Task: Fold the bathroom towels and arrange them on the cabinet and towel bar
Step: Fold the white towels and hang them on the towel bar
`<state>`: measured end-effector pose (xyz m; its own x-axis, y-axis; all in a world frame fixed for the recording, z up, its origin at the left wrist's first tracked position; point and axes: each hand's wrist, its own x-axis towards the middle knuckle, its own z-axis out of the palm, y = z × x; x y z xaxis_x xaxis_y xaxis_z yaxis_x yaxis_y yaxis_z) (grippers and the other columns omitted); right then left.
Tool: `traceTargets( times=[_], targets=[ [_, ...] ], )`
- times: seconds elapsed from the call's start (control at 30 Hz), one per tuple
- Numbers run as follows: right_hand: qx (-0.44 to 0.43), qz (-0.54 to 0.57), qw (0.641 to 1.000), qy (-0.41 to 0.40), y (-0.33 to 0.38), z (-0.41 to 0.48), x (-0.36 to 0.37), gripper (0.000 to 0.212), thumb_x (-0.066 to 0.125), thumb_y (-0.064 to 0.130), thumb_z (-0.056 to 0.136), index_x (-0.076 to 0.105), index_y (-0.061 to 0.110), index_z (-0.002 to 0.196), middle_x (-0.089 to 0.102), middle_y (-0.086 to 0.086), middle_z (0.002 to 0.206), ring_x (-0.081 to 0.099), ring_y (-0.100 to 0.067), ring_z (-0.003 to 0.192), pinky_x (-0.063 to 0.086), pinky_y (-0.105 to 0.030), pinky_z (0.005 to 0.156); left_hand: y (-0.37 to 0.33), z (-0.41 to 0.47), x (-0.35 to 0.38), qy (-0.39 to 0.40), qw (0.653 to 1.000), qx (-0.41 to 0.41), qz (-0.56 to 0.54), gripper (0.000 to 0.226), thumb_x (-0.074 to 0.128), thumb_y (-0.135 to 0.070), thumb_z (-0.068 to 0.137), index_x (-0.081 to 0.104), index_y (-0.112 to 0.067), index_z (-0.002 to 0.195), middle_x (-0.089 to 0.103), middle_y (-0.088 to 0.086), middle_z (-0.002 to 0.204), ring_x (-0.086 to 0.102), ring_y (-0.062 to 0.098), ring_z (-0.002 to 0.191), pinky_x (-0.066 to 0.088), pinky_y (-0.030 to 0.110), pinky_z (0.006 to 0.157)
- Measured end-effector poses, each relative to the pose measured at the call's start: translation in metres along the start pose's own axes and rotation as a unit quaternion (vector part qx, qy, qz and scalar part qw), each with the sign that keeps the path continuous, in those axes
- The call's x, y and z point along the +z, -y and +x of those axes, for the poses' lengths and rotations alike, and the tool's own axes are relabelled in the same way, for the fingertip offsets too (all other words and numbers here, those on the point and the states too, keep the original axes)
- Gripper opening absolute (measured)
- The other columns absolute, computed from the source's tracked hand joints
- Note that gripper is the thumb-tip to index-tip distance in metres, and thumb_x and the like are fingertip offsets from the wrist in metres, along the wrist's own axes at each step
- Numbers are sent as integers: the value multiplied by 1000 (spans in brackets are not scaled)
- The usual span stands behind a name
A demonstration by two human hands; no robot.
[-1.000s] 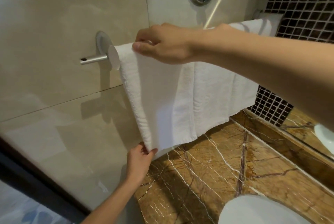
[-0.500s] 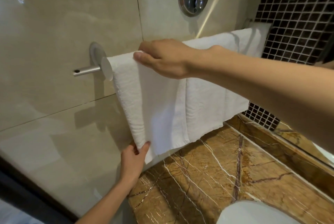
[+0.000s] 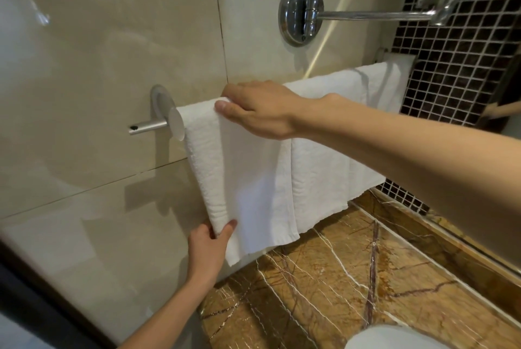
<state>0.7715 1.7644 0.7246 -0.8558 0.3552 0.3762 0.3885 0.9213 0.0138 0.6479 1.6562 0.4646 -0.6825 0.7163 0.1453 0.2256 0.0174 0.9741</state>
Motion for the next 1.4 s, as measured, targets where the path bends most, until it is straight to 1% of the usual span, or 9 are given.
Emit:
traceTargets(
  times=[0.07, 0.2, 0.4, 0.53, 0.7, 0.9, 1.07, 1.2, 1.4],
  targets=[
    [-1, -4, 1000, -3, -1, 0, 1, 39, 26, 48, 100, 48, 16, 100, 58, -10, 105, 52, -30, 96, 32, -34, 75, 1, 0, -1, 2, 1000, 3, 3, 9, 75, -22, 80, 67, -19, 76, 72, 2, 72, 69, 22, 70, 56, 37, 58],
    [1, 2, 1000, -13, 0, 0, 2, 43, 26, 48, 100, 51, 13, 103, 52, -4, 94, 52, -30, 92, 30, -34, 73, -1, -3, -2, 2, 1000, 6, -8, 8, 75, -22, 79, 68, -19, 82, 72, -11, 69, 68, 7, 66, 48, 14, 49],
    [-9, 13, 997, -81, -3, -6, 3, 42, 24, 43, 102, 56, 16, 108, 61, -7, 102, 52, -27, 99, 30, -32, 82, -32, -4, -8, -26, 998, 35, -54, 37, 77, -35, 71, 61, -21, 101, 68, -10, 92, 66, 1, 79, 48, 13, 56],
    [37, -14, 996, -85, -19, -12, -1, 43, 24, 43, 101, 57, 17, 109, 60, -11, 106, 51, -30, 105, 34, -38, 93, -67, 0, -23, -49, 988, 85, -123, 55, 75, -43, 62, 54, -19, 107, 65, 1, 106, 63, 12, 93, 50, 26, 76],
    [94, 0, 993, -70, -50, -25, -12, 44, 20, 45, 101, 54, 17, 105, 58, -15, 102, 51, -31, 104, 40, -41, 90, -105, 3, -58, -138, 958, 177, -180, 53, 75, -44, 67, 46, -35, 110, 53, -9, 96, 53, 2, 80, 45, 7, 65],
    [122, -18, 990, -60, -67, -41, -11, 39, 24, 44, 100, 51, 17, 92, 58, -16, 100, 53, -37, 98, 42, -45, 88, -148, -4, -104, -153, 905, 398, -6, 30, 62, -30, 78, 49, -36, 105, 46, 1, 88, 45, 12, 77, 40, 19, 74],
    [128, -17, 990, -49, -64, -40, -12, 34, 27, 43, 101, 49, 20, 88, 57, -17, 98, 53, -36, 96, 42, -41, 85, -205, -5, -111, -139, 820, 522, 189, 18, 56, -23, 84, 62, -10, 96, 55, -8, 99, 50, 14, 93, 36, 22, 88],
    [140, -32, 989, -38, -63, -40, -12, 40, 27, 45, 100, 53, 15, 95, 57, -17, 100, 53, -36, 97, 41, -40, 84, -244, 3, -98, -50, 790, 533, 299, 31, 54, -29, 83, 69, -4, 94, 66, 8, 97, 59, 28, 92, 45, 40, 85],
    [149, -35, 988, -27, -61, -41, -13, 43, 27, 45, 100, 55, 13, 110, 57, -18, 108, 52, -36, 103, 37, -39, 87, -271, 28, -69, 114, 760, 480, 423, 46, 45, -45, 86, 68, -11, 106, 66, 3, 104, 63, 25, 95, 51, 39, 80]
  ],
)
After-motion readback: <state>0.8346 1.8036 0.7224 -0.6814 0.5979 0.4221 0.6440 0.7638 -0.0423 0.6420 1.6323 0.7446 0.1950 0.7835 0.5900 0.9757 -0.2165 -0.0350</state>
